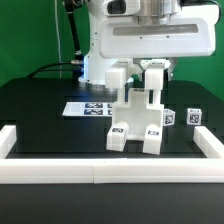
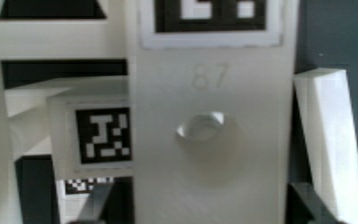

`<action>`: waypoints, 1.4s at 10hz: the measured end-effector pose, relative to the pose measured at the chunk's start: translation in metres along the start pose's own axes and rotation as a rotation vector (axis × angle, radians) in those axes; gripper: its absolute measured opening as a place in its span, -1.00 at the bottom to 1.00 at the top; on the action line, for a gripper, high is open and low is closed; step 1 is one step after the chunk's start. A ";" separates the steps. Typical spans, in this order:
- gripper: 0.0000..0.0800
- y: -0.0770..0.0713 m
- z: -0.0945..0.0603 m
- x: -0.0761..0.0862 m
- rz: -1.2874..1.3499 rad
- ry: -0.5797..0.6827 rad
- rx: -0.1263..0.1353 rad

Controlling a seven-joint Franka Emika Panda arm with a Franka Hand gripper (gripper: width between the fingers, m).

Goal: Assemble chair

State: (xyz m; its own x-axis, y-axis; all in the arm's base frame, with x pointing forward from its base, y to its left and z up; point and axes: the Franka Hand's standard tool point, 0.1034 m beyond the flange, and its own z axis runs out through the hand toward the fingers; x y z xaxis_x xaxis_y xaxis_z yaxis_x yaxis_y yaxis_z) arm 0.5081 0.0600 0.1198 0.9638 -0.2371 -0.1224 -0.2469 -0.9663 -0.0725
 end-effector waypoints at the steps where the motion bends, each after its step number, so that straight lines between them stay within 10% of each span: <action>1: -0.27 0.000 0.000 -0.001 0.000 0.000 0.000; 14: -0.27 -0.004 0.000 0.013 0.010 0.017 -0.001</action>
Offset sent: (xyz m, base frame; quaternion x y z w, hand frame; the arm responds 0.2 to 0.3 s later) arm 0.0036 -0.0060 -0.0067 0.0055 0.0038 -0.0074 1.0000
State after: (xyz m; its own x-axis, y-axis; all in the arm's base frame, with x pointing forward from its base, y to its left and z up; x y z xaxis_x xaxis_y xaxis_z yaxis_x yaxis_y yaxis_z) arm 0.5213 0.0607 0.1181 0.9627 -0.2488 -0.1059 -0.2569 -0.9639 -0.0704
